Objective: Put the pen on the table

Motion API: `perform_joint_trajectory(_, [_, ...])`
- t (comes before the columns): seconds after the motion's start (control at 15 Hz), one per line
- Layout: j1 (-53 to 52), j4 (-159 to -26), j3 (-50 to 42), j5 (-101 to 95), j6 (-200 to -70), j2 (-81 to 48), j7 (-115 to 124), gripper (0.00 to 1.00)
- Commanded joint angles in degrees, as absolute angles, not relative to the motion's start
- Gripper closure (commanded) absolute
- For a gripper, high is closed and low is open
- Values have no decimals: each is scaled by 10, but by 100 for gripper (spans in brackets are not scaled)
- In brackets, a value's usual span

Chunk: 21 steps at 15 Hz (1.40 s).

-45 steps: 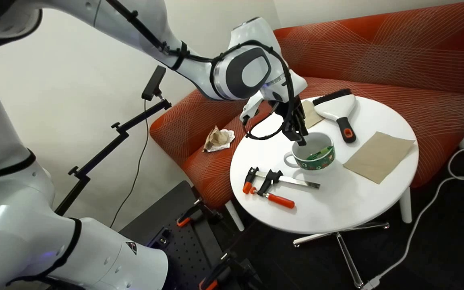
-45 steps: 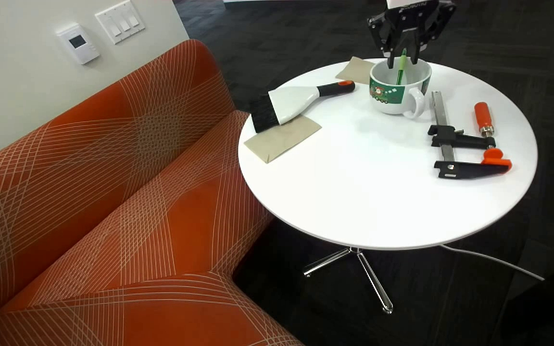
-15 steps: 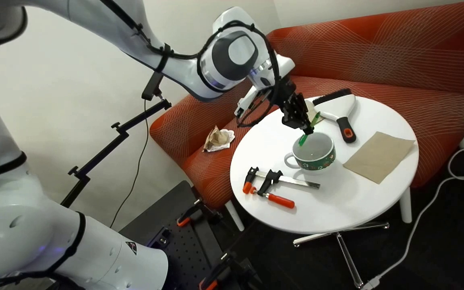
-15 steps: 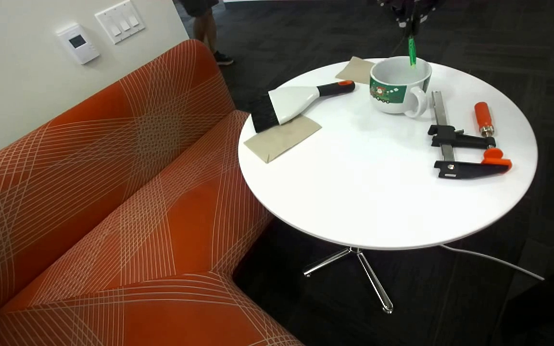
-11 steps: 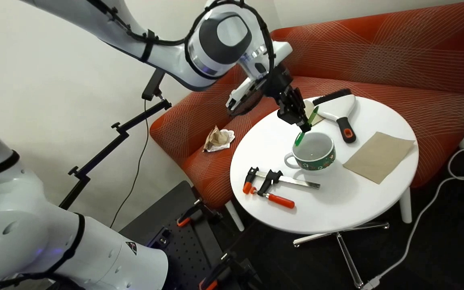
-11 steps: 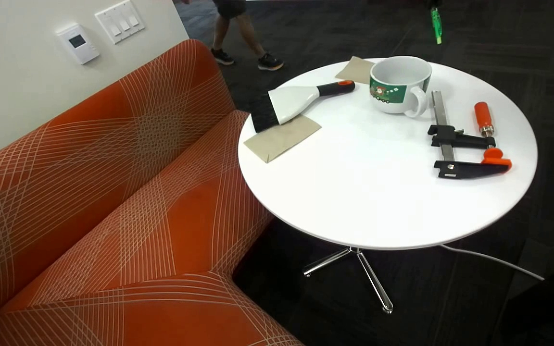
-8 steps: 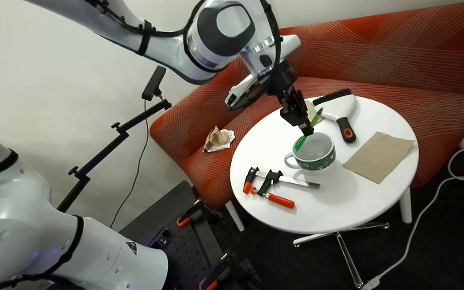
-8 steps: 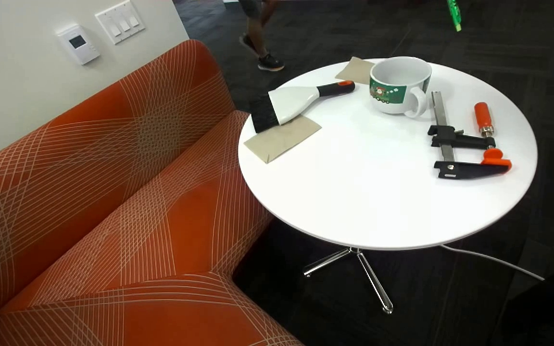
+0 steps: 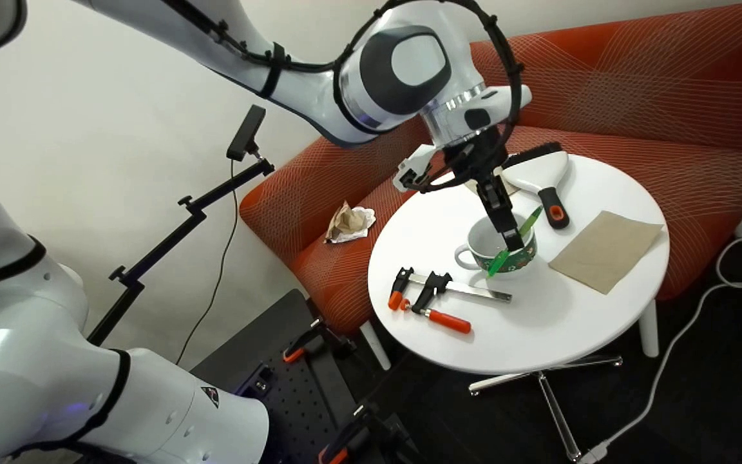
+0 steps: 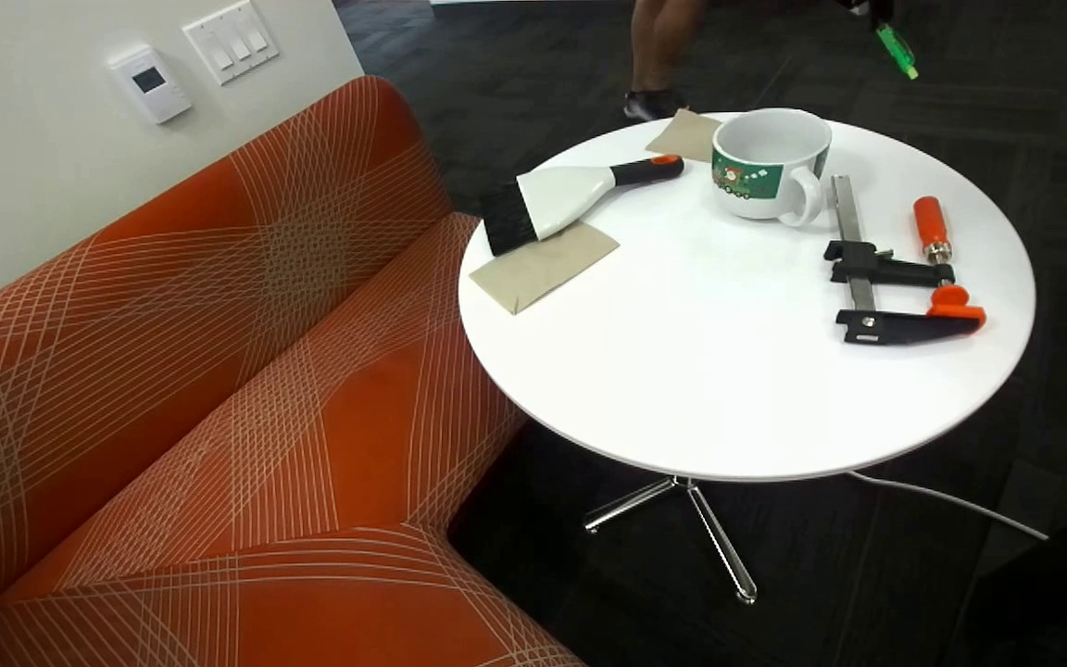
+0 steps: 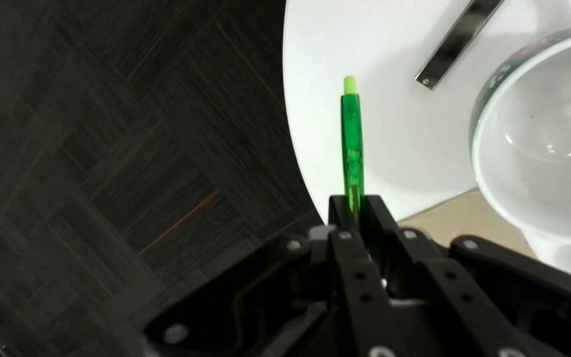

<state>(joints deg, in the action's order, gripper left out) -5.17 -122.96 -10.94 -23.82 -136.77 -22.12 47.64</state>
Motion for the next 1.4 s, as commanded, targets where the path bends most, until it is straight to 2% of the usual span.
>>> perform_joint_trajectory(0.0, [-49,-1223,-108,-223,-1371,-234,450,89])
perform_joint_trajectory(0.27, [-41,-1209,-105,-205,-1377,-258,415,89])
perform_joint_trajectory(0.33, [-41,-1208,-104,-205,-1377,-258,415,97])
perform_joint_trajectory(0.87, [5,-1155,-92,-130,-1428,-321,305,97])
perform_joint_trajectory(1.33, [38,-1086,-86,-51,-1402,-394,177,97])
